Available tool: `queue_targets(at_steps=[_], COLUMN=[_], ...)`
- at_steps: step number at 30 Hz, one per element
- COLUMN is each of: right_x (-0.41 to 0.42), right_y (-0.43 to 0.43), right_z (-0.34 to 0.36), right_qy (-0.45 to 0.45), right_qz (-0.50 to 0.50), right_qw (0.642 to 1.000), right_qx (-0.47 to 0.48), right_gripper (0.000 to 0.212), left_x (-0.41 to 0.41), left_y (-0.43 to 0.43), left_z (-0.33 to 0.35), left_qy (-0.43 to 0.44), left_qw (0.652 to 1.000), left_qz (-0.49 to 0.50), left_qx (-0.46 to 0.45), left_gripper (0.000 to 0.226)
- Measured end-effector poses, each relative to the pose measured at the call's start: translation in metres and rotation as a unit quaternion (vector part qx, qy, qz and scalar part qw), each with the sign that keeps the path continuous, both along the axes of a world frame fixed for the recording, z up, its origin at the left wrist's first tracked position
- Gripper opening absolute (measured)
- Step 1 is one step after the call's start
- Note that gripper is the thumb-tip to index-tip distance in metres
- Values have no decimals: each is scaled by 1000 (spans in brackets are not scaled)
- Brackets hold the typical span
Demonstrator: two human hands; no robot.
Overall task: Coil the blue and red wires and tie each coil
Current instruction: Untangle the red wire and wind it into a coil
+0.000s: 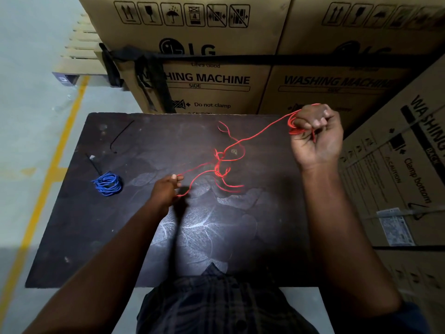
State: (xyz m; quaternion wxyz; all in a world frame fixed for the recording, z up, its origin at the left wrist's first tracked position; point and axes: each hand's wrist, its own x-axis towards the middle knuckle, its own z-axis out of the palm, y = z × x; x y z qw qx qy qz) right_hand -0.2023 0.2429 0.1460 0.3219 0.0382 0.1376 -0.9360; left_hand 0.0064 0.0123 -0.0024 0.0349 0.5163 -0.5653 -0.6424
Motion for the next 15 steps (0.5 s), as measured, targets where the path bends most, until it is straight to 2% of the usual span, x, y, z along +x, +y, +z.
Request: queue_targets(at_steps=[2,4,5,6,8,11,13,15], right_x=[9,19,25,30,40,50,54,56], right_y=[-8,-16,-20,-24,-32,-41,-45,-46], right_z=[-3,-8,-10,-12,-14,-14,-12,-9], right_qy=[26,50,60,70,86,96,99,97], right_qz=[24,58,76,95,127,167,187,205], right_qw=[999,996,993,989,982,972,969,968], right_qx=[22,53,71,86,112,135,130,108], right_gripper=[22,22,22,22,22,26,28,26], left_x=[-7,-16,-20,-25,-37,-57,-67,-73], left_y=[4,4,5,5,12,34,47,56], left_z=[2,5,10,15,38,79,89,92], left_qy=[16,10,-15,-30,31,189,241,279], left_qw=[999,989,972,945,901,860,827,824], left_qz=[-19,-55,-95,-135,-197,-290,-335,-324], left_qx=[-34,-135,-214,-296,-385,-376,-381,-372], left_gripper=[27,21,14,19,40,46,45,36])
